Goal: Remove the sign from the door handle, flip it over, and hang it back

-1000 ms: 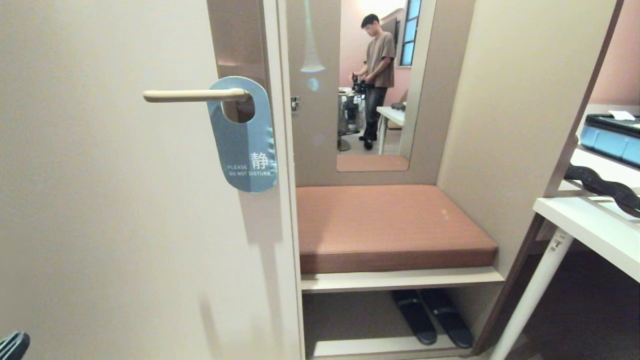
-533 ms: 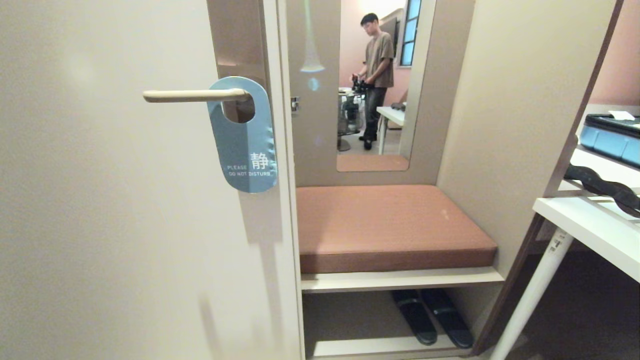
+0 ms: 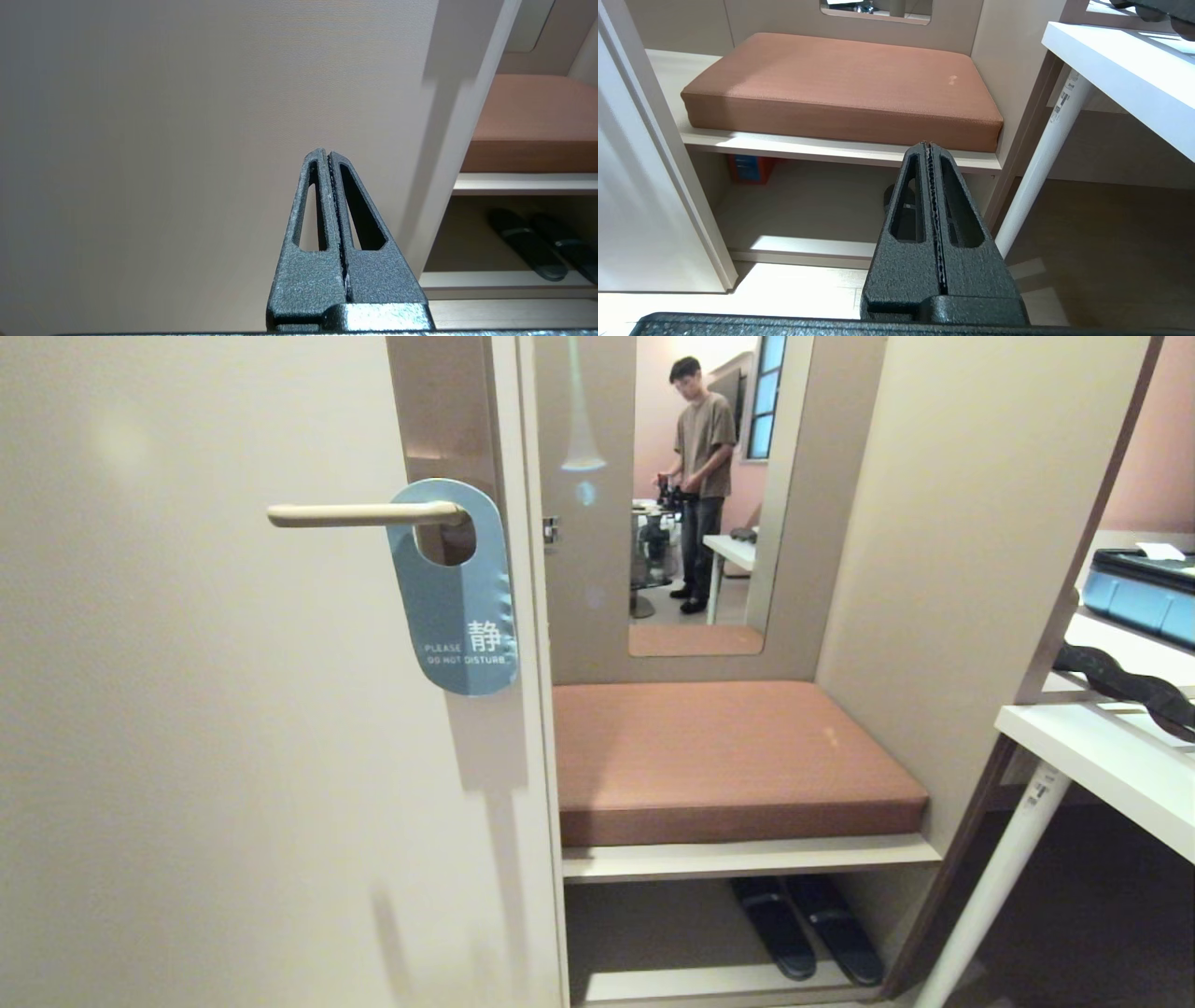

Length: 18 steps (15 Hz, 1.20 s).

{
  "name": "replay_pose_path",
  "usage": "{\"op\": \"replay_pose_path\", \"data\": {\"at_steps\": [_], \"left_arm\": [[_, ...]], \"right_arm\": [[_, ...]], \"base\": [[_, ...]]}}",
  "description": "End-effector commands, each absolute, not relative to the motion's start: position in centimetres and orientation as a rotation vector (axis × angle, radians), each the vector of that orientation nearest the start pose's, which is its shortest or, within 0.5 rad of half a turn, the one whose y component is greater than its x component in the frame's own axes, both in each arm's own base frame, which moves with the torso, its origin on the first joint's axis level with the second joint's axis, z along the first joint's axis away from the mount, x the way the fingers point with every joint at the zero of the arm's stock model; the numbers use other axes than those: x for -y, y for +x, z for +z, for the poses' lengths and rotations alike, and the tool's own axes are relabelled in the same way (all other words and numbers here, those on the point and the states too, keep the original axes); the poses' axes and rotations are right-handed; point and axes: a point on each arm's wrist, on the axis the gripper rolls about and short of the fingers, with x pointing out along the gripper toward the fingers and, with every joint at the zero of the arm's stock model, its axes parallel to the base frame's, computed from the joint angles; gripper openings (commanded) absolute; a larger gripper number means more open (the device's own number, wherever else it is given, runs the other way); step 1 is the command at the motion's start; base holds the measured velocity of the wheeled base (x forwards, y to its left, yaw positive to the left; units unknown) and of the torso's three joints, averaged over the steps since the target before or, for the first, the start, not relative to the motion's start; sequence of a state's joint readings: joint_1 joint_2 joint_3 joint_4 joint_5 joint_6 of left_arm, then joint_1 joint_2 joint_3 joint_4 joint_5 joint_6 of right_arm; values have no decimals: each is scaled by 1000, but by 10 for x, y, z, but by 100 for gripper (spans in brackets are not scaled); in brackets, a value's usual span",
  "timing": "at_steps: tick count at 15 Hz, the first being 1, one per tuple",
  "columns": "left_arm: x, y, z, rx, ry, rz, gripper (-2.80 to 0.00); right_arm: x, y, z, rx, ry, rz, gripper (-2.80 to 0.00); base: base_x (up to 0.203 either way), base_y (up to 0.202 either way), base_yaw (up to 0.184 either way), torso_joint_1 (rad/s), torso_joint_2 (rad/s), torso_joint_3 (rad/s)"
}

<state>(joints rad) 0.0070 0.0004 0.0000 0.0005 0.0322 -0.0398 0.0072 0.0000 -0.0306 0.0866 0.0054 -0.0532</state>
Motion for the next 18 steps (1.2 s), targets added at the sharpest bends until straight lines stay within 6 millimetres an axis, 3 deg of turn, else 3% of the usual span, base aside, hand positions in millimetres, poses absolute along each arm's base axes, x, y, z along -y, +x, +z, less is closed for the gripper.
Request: {"op": "replay_pose_path", "data": {"at_steps": [1,18], "left_arm": [[-1,-23,75,1,-50,41,-280],[-1,-23,76,3,-68,41,-280]], "right_arm": [[0,-25,75,-56,-54,15,-280],[0,-25,75,-56,-61,14,-280]], "base": [[0,0,0,0,0,0],[0,0,0,0,0,0]]}}
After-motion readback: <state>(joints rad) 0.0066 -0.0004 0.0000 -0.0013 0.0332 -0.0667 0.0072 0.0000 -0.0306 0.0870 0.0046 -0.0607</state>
